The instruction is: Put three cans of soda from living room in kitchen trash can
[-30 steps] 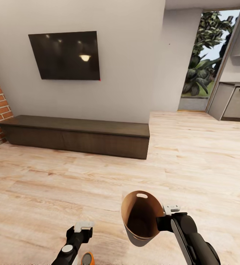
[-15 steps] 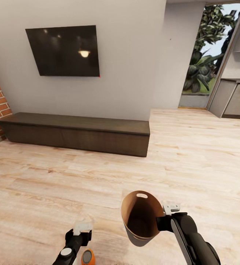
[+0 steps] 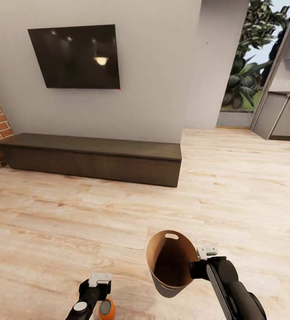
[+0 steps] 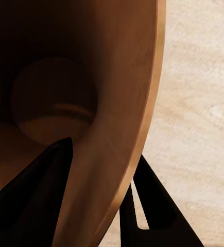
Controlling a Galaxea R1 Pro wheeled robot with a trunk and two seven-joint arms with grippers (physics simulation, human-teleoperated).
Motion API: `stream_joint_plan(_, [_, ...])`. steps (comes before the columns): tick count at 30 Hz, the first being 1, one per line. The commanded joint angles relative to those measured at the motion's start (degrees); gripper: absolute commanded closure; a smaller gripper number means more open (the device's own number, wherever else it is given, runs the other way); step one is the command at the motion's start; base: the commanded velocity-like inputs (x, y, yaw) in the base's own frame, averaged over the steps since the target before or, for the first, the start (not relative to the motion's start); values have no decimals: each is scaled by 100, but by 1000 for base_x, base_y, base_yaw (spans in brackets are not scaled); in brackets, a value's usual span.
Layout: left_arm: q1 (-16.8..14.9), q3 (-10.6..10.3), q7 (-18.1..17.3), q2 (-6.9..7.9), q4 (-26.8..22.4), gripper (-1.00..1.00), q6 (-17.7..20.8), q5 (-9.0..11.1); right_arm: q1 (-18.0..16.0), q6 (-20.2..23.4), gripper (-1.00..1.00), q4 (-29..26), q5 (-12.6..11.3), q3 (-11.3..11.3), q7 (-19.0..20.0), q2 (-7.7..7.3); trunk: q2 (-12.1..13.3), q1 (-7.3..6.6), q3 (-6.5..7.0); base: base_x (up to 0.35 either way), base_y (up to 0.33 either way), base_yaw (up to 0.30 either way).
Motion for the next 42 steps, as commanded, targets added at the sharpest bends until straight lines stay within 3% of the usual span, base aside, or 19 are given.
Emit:
stream_joint_plan(1, [0, -1, 0, 0, -3, -100, 0, 0, -3, -1, 100, -2, -90, 3, 1, 0, 0, 0, -1, 0, 0, 0])
stream_joint_plan(26, [0, -21, 0, -8, 28, -100, 12, -1, -4, -1, 100, -2, -90, -1, -6, 0, 0, 0, -12, 0, 0, 0])
stream_joint_plan(42, [0, -20, 0, -6, 28, -100, 8, -1, -7, -1, 100, -18, -90, -5, 3, -1, 0, 0, -140, 0, 0, 0])
